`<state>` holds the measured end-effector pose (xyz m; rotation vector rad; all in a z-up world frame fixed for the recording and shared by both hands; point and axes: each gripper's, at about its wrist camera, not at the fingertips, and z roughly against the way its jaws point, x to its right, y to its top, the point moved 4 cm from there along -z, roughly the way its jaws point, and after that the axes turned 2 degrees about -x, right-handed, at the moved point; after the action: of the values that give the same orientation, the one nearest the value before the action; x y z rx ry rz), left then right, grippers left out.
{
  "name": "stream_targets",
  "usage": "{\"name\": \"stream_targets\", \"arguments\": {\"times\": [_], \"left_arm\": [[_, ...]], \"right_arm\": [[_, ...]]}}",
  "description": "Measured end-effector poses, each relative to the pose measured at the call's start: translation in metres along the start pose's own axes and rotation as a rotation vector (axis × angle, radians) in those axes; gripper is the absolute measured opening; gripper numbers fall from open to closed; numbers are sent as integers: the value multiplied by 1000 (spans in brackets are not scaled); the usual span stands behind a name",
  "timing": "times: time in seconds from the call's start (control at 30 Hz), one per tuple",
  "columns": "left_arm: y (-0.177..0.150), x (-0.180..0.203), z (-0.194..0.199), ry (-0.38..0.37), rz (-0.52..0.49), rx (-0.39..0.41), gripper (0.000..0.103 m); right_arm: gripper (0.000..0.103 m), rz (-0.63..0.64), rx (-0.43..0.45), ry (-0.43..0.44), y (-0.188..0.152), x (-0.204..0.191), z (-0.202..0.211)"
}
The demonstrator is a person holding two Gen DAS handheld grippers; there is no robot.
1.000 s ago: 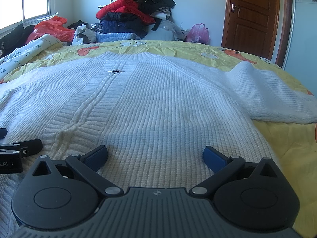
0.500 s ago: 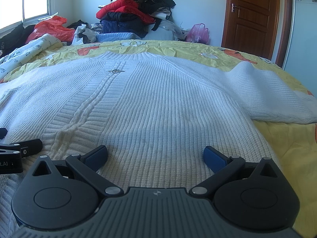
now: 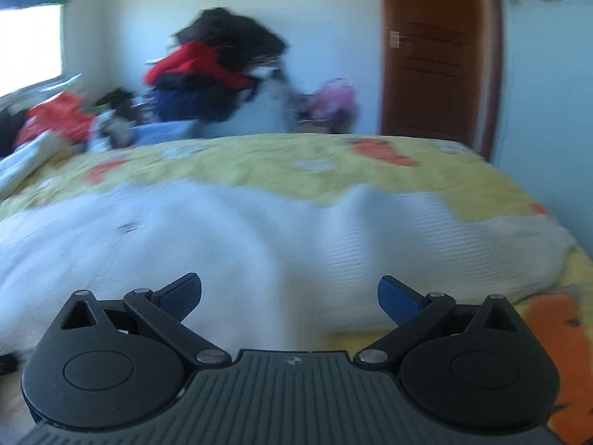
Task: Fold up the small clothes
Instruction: 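Grasp the white sweater's sleeve cuff with the right tool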
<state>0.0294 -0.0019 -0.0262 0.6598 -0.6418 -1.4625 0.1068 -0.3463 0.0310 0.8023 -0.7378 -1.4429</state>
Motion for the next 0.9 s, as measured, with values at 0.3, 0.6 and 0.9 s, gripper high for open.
{"name": "stream_targets", "arguments": {"times": [0.3, 0.6, 0.9], "left_arm": [[0, 0, 0, 0, 0, 0, 103], [0, 0, 0, 0, 0, 0, 103], [0, 0, 0, -1, 1, -1, 103]], "right_arm": [[89, -427, -24, -235, 9, 207, -26], [73, -955, 46, -124, -12, 324, -55], [17, -859, 36, -208, 0, 322, -97]]}}
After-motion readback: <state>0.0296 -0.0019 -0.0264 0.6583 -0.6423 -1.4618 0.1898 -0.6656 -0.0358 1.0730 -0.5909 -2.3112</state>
